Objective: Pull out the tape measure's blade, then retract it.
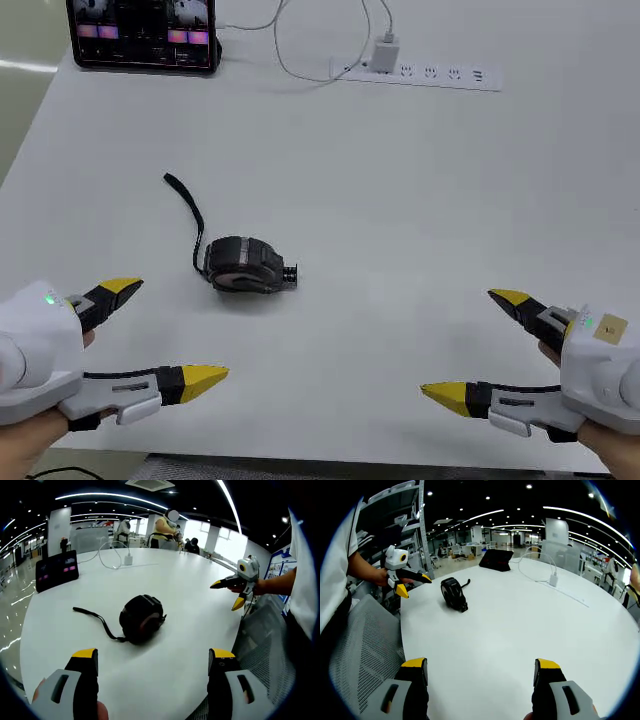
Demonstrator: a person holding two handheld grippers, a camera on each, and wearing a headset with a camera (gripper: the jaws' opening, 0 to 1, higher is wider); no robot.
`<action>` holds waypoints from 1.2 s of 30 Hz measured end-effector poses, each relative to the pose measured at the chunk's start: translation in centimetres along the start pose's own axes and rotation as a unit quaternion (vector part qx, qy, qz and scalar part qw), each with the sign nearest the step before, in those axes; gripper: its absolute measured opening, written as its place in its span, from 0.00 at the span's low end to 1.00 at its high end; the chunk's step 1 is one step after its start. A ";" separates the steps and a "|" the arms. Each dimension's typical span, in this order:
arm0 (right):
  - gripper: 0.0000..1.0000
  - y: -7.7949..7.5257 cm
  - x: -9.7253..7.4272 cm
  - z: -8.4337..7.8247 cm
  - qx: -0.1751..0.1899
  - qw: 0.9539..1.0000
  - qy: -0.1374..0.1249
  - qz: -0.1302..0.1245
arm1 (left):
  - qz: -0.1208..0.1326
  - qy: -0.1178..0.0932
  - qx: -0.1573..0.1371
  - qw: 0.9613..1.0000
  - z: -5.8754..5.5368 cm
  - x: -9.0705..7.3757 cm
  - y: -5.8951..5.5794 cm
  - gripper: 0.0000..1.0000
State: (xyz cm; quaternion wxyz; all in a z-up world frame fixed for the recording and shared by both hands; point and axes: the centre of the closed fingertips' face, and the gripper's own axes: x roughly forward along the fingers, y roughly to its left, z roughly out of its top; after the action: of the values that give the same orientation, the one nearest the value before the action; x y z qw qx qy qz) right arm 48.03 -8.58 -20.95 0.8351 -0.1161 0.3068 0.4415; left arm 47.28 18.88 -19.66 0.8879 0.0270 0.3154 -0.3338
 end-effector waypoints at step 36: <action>0.86 0.1 0.1 0.6 -0.023 1.000 0.010 0.016 | -0.006 0.011 0.022 1.000 0.0 -0.3 0.0 0.90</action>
State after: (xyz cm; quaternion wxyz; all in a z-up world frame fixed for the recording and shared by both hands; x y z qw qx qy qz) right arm 48.25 -8.15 -20.53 0.8218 -0.1349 0.3064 0.4611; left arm 47.08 19.11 -19.51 0.8817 0.0481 0.3179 -0.3453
